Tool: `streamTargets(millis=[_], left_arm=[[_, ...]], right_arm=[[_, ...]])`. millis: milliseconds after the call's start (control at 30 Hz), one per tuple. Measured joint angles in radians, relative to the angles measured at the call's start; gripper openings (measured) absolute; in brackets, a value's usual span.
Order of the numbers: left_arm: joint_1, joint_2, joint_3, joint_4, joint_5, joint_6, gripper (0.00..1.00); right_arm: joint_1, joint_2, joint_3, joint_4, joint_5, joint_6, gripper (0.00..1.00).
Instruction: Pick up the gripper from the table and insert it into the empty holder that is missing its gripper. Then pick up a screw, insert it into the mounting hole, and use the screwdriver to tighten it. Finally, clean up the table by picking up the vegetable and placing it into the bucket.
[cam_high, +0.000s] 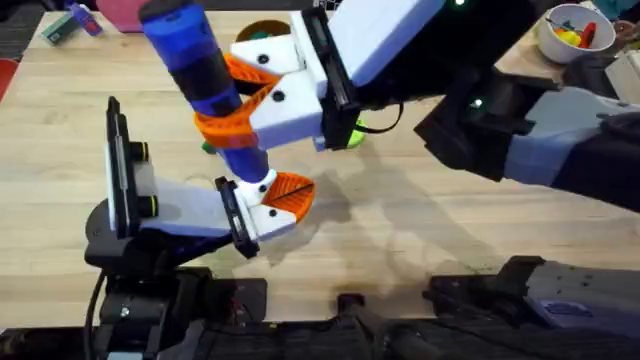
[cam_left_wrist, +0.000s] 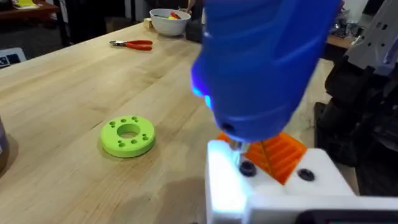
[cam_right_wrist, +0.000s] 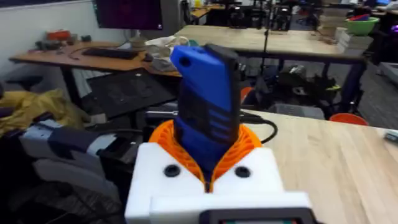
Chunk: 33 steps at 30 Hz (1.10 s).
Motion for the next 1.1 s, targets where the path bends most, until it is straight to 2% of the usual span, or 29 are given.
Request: streamTargets(millis=[433,1100], left_arm=[[0.0,0.0,0.0,0.0,0.0,0.0,0.007],[0.0,0.0,0.0,0.0,0.0,0.0,0.007]], right_arm=[[0.0,0.0,0.0,0.0,-0.062,0.0,0.026],[0.0,0.002,0.0,0.0,-0.064,0.0,0.026]])
